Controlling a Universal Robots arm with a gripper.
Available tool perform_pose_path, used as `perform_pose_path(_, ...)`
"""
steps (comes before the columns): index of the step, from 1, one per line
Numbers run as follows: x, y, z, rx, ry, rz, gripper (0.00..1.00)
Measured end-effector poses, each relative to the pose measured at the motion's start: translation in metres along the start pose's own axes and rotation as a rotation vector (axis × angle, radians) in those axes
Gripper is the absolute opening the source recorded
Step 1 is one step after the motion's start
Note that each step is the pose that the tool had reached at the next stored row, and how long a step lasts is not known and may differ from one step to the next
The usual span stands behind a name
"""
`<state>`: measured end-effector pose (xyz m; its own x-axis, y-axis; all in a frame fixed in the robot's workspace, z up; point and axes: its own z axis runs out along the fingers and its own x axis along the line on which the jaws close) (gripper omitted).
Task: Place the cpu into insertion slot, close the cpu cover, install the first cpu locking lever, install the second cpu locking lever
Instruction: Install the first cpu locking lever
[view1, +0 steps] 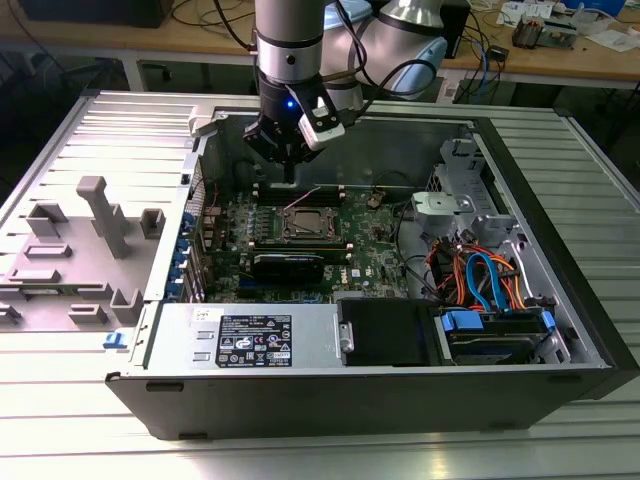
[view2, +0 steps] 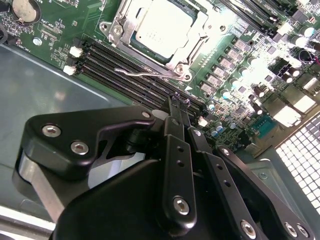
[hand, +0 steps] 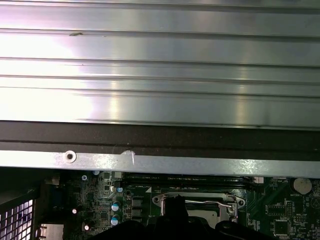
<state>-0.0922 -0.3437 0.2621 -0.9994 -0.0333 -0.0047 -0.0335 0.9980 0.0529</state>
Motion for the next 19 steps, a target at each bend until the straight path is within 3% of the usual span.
perform_pose_path(5, 0.0000, -0.0001, 0.0024, 0.0004, -0.0062, 0.000, 0.11)
perform_pose_path(10, -0.0027, 0.0002, 0.0113, 0.0031, -0.0077, 0.000, 0.11)
perform_pose_path(15, -0.0092, 0.0096, 0.0185, 0.0048, -0.0076, -0.001, 0.11)
perform_pose_path(17, -0.0110, 0.0098, 0.0198, 0.0095, -0.0075, -0.001, 0.11)
perform_pose_path(19, -0.0141, 0.0096, 0.0215, 0.0207, -0.0071, 0.000, 0.11)
